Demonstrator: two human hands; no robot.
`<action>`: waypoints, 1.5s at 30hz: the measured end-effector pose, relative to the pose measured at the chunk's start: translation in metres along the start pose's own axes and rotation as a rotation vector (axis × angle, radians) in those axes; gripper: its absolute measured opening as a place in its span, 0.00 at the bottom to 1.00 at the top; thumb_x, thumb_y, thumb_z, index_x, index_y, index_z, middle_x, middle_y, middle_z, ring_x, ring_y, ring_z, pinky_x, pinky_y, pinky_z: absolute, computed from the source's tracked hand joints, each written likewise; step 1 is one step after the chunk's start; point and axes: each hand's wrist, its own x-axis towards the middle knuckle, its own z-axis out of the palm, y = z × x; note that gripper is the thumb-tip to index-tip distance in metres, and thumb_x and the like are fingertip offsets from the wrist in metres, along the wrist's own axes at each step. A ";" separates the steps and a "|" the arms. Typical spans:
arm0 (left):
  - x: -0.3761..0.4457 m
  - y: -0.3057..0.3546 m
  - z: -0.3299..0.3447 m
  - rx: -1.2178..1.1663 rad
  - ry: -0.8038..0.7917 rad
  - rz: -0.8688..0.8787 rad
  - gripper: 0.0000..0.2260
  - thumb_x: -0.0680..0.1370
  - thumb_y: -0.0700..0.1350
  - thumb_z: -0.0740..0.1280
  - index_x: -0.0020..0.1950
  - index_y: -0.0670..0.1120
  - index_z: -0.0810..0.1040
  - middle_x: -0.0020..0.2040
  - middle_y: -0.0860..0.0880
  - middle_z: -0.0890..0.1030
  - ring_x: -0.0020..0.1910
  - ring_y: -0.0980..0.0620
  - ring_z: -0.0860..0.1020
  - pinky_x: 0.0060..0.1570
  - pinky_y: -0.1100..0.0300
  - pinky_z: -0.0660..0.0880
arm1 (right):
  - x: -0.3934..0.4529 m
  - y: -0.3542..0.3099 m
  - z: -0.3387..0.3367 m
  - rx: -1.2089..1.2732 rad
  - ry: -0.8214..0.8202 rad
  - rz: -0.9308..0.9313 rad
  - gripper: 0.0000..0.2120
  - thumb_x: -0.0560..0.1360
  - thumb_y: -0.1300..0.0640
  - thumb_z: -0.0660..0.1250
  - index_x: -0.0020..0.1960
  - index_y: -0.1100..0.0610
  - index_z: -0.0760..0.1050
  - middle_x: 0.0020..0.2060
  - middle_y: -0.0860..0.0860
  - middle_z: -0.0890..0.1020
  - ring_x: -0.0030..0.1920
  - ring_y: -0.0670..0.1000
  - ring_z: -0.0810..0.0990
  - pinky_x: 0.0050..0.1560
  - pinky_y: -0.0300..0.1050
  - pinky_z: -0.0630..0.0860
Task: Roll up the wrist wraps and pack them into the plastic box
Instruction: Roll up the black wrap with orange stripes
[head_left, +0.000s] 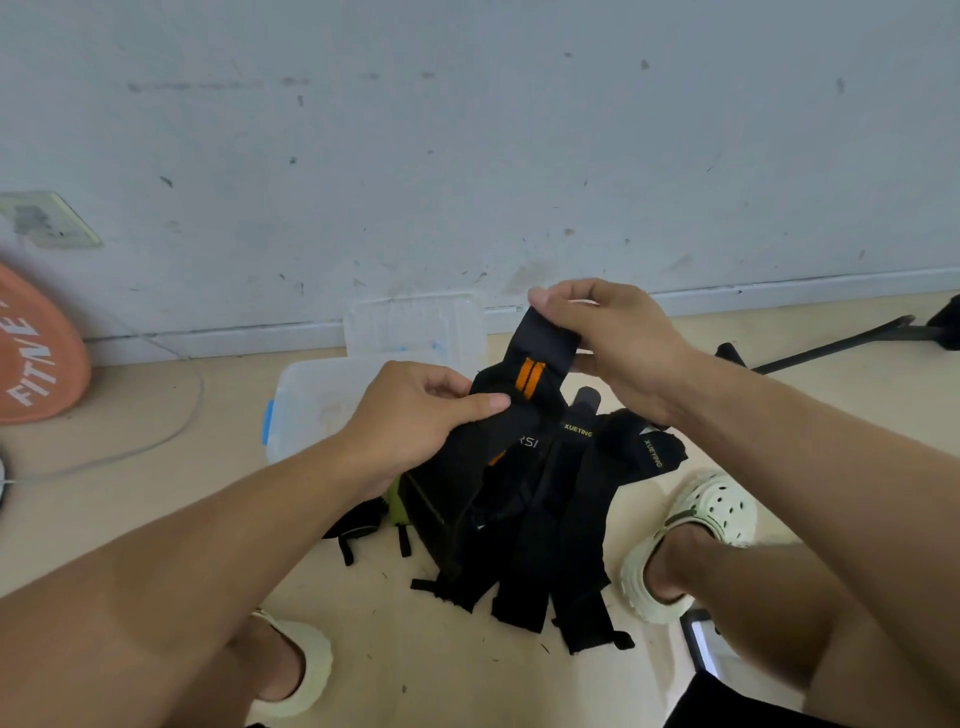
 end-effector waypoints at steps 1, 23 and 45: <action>0.000 -0.001 0.000 -0.017 0.011 -0.001 0.09 0.72 0.49 0.80 0.43 0.44 0.86 0.38 0.48 0.88 0.34 0.55 0.85 0.34 0.66 0.78 | -0.001 -0.001 0.001 0.056 -0.076 0.057 0.13 0.76 0.53 0.75 0.57 0.57 0.79 0.41 0.49 0.86 0.40 0.47 0.84 0.41 0.40 0.81; 0.004 0.000 0.004 -0.089 0.019 0.041 0.07 0.76 0.51 0.77 0.43 0.47 0.87 0.38 0.50 0.87 0.34 0.58 0.84 0.32 0.69 0.75 | 0.001 0.013 -0.004 -0.354 -0.234 0.048 0.11 0.80 0.49 0.70 0.55 0.55 0.85 0.44 0.47 0.87 0.43 0.45 0.84 0.48 0.41 0.80; 0.010 0.002 0.006 0.068 0.109 0.035 0.18 0.72 0.59 0.78 0.43 0.44 0.83 0.38 0.50 0.86 0.37 0.54 0.84 0.34 0.67 0.75 | 0.008 0.024 0.008 -0.155 0.028 0.089 0.06 0.78 0.61 0.73 0.54 0.59 0.83 0.45 0.54 0.87 0.41 0.51 0.86 0.37 0.44 0.82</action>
